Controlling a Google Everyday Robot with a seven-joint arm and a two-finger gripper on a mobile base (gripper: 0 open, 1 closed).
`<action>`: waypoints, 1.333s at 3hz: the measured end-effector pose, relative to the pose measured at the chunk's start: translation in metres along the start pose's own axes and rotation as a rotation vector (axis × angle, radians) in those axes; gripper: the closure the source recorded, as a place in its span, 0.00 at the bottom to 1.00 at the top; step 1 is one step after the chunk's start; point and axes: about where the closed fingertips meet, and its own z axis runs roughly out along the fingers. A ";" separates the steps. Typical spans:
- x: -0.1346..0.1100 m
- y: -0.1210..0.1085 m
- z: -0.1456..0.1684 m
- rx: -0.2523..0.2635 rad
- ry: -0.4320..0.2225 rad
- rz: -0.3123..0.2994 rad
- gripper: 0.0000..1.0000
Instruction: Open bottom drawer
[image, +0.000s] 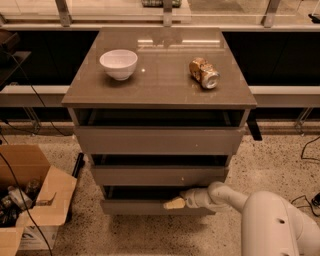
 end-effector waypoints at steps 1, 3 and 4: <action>0.001 0.001 0.002 -0.002 0.009 -0.005 0.00; 0.042 0.000 0.002 0.034 0.183 -0.037 0.00; 0.042 0.002 0.000 0.035 0.188 -0.037 0.15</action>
Offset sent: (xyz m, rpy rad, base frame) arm -0.0229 -0.0125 -0.0240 -0.1286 0.0473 0.0564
